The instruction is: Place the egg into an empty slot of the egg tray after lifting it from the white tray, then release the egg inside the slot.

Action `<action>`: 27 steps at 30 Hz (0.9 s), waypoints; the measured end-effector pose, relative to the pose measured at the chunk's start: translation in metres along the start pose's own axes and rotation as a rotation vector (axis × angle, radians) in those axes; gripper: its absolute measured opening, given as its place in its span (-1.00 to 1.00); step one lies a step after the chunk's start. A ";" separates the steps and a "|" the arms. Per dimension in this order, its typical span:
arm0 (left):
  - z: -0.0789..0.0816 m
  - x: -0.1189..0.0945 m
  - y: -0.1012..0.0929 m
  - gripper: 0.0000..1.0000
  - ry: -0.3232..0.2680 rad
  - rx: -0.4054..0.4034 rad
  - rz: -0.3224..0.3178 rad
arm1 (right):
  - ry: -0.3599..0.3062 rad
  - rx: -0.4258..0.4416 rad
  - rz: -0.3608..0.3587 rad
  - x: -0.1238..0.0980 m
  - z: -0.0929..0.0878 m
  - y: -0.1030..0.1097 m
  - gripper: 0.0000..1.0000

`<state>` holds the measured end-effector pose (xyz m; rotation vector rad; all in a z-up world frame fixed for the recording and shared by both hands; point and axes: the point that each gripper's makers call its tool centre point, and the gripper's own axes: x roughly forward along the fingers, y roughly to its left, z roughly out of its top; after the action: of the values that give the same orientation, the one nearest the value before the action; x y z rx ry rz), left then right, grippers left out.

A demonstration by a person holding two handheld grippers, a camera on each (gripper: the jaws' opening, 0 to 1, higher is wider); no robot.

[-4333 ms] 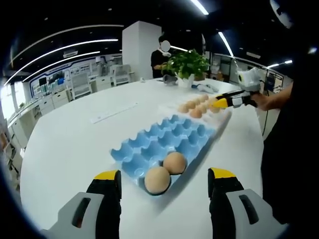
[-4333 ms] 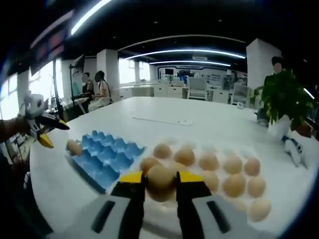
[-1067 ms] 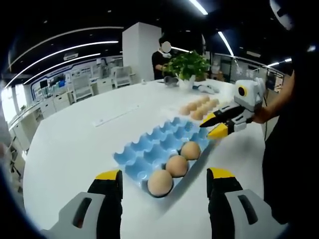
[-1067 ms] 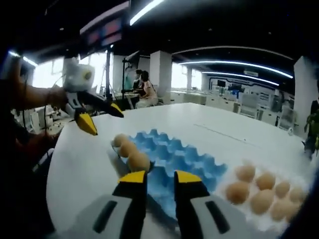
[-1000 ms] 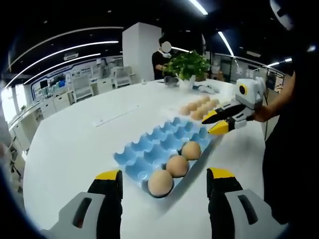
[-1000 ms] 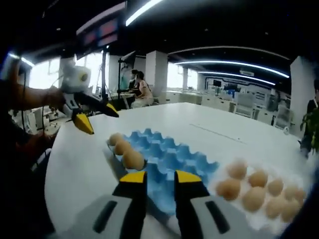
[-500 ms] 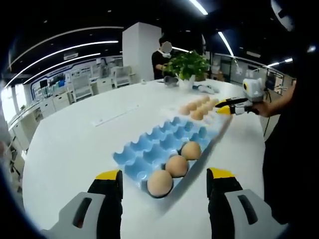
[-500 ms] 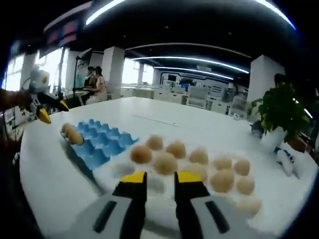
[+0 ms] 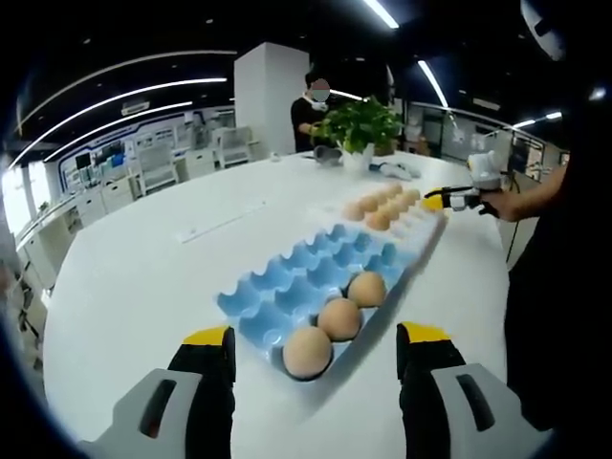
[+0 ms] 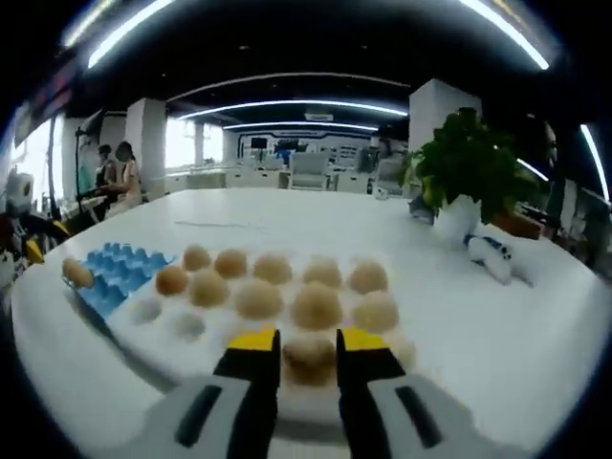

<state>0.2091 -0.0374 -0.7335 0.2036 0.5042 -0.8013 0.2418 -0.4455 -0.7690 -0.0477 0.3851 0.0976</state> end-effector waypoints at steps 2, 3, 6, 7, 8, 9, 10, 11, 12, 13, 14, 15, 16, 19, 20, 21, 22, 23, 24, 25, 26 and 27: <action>0.000 -0.001 0.000 0.38 0.000 -0.002 0.002 | 0.011 0.033 0.000 0.002 -0.005 0.000 -0.48; 0.000 -0.001 0.000 0.38 0.001 -0.002 0.002 | 0.031 0.032 0.013 0.004 -0.010 0.002 -0.44; -0.001 -0.002 0.001 0.38 0.004 -0.001 0.004 | 0.006 0.049 0.012 0.006 -0.007 0.001 -0.45; -0.001 -0.002 0.002 0.38 0.003 -0.001 0.005 | 0.006 0.053 0.013 0.008 -0.006 0.000 -0.45; 0.000 -0.003 0.002 0.37 0.003 -0.001 0.006 | 0.004 0.056 0.012 0.008 -0.006 0.000 -0.46; 0.000 -0.003 0.003 0.37 0.003 -0.001 0.007 | 0.003 0.053 0.011 0.009 -0.006 0.000 -0.47; 0.000 -0.003 0.003 0.37 0.003 0.001 0.009 | 0.006 0.039 0.014 0.009 -0.006 0.001 -0.47; 0.001 -0.004 0.004 0.37 0.001 0.003 0.011 | 0.010 0.030 0.014 0.009 -0.006 0.001 -0.48; 0.001 -0.004 0.005 0.37 -0.001 0.003 0.013 | 0.009 0.020 0.016 0.008 -0.005 0.001 -0.49; 0.002 -0.004 0.006 0.37 -0.005 0.001 0.016 | 0.010 0.026 0.015 0.008 -0.005 0.001 -0.49; 0.002 -0.004 0.007 0.37 -0.006 0.001 0.018 | 0.018 0.035 0.010 0.008 -0.004 0.001 -0.50; 0.002 -0.004 0.007 0.37 -0.006 0.001 0.020 | 0.021 0.035 0.008 0.009 -0.004 0.001 -0.50; 0.003 -0.005 0.007 0.37 -0.007 0.000 0.021 | 0.023 0.034 0.008 0.009 -0.004 0.001 -0.51; 0.004 -0.005 0.009 0.37 -0.017 -0.001 0.029 | 0.025 0.047 0.009 0.007 -0.003 0.000 -0.51; 0.003 -0.006 0.010 0.37 -0.017 -0.004 0.031 | 0.018 0.052 0.014 0.005 0.001 0.000 -0.51; 0.003 -0.006 0.010 0.37 -0.017 -0.004 0.032 | 0.014 0.050 0.016 0.005 0.003 0.000 -0.51; 0.003 -0.006 0.010 0.37 -0.017 -0.003 0.034 | 0.011 0.048 0.020 0.004 0.006 0.001 -0.51; 0.003 -0.006 0.010 0.37 -0.017 -0.003 0.034 | 0.008 0.048 0.030 0.003 0.008 0.002 -0.51; 0.002 -0.007 0.010 0.37 -0.016 -0.004 0.034 | 0.008 0.039 0.031 0.002 0.010 0.003 -0.51; 0.001 -0.007 0.011 0.37 -0.013 -0.004 0.034 | 0.005 0.035 0.035 0.001 0.011 0.004 -0.51; 0.001 -0.007 0.011 0.37 -0.011 -0.003 0.034 | 0.004 0.037 0.040 0.001 0.012 0.005 -0.51; 0.001 -0.007 0.011 0.37 -0.011 -0.003 0.034 | -0.002 0.039 0.042 0.000 0.013 0.005 -0.51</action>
<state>0.2136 -0.0259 -0.7296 0.2038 0.4902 -0.7682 0.2462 -0.4393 -0.7568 -0.0008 0.3864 0.1317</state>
